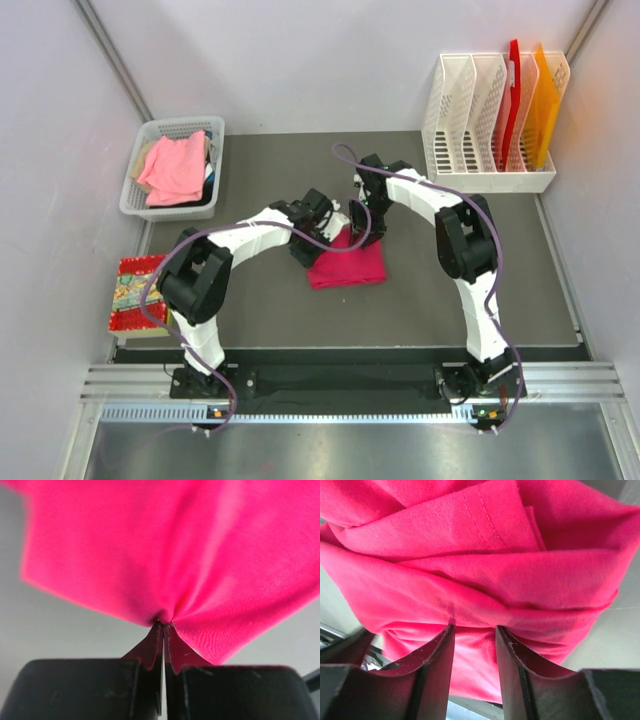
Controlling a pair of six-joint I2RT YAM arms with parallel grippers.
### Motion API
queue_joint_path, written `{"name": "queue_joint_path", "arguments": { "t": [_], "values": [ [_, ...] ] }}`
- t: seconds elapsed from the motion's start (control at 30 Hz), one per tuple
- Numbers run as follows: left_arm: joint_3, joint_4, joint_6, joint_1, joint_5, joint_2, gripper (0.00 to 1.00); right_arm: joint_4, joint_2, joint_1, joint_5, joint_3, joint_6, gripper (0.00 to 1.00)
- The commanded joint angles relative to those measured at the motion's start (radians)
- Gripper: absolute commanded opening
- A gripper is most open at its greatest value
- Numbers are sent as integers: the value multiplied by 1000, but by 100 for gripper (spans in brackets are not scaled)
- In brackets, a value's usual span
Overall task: Fold and stack the t-shirts
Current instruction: Smooth out wrinkles on the folded tshirt
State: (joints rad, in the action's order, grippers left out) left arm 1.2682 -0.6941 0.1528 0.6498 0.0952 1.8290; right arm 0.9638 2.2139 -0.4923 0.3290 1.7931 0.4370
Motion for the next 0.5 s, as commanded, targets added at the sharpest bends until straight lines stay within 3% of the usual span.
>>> {"name": "queue_joint_path", "arguments": {
  "t": [0.0,0.1,0.2,0.27,0.47],
  "values": [
    [82,18,31,-102,-52,3,0,-8,-5,9,12,-23,-18,39],
    [131,-16,48,-157,-25,-8,56,-10,-14,9,10,-32,-18,39],
    [137,-48,68,-171,-17,-20,88,-11,-22,9,10,-40,-20,39],
    [123,-44,70,-174,0,-22,99,-16,-25,11,8,-44,-20,39],
    [167,-33,21,-187,50,35,99,-22,-36,9,13,-57,-15,39]
  ]
}}
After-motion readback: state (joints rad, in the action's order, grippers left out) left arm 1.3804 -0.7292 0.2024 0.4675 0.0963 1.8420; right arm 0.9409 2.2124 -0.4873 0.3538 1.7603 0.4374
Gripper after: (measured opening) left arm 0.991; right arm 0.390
